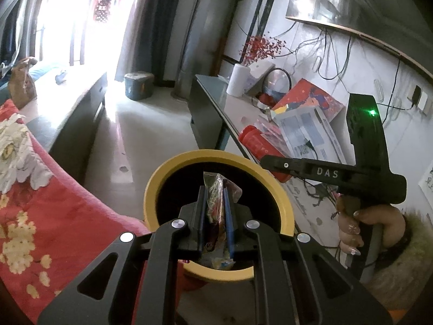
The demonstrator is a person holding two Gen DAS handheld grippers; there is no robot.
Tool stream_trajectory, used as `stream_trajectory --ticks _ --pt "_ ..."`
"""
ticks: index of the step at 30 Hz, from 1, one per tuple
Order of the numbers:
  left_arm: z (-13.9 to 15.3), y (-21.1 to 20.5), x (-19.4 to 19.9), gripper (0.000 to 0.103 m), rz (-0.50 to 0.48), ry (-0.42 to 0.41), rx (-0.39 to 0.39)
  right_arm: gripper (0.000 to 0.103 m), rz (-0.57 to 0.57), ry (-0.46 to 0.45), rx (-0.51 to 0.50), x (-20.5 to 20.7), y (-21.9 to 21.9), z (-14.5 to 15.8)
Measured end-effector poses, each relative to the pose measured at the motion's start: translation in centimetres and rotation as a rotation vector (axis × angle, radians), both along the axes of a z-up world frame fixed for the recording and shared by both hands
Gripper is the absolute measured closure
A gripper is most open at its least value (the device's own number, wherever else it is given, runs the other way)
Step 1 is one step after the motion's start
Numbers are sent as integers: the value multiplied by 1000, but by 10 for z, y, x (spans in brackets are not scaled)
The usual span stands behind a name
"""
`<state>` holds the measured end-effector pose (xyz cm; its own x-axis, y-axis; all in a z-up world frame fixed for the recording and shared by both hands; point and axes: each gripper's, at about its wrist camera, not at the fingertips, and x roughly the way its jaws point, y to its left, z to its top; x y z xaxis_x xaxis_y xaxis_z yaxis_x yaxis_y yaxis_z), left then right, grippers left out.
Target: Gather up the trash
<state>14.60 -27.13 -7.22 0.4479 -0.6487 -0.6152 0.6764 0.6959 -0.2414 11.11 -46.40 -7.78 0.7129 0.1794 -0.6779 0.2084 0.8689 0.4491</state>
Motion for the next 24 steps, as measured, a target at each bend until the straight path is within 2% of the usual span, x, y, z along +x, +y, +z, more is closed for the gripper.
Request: stream_trajectory --ticks 10,13,14,15,16,17,18,20,22,24 --pt "-26 -30 9 89 -43 40 46 79 -34 27 64 0 -17 -14" --pt "-33 -37 13 82 -49 57 54 78 -38 28 81 -1 -20 -16" --pt "-35 -38 14 70 -48 60 58 78 -41 28 83 -2 -22 -16" --pt "-36 -38 14 62 -42 60 62 74 -45 30 87 -2 -23 -17" --pt "-37 -38 15 46 -33 59 64 66 -52 30 88 -3 -24 -16" --pt "-37 -35 16 35 -19 60 60 62 -59 30 85 -5 -24 -15" --pt "-37 -34 18 32 -13 63 54 56 -65 27 79 -7 -24 -13" --pt "-33 -26 18 19 14 57 46 54 -61 11 45 -13 -18 -6" --pt "-27 -17 18 10 42 44 42 45 -60 9 7 -17 -10 0" --pt "-17 -2 14 8 80 18 38 39 -64 -18 -21 -24 1 8"
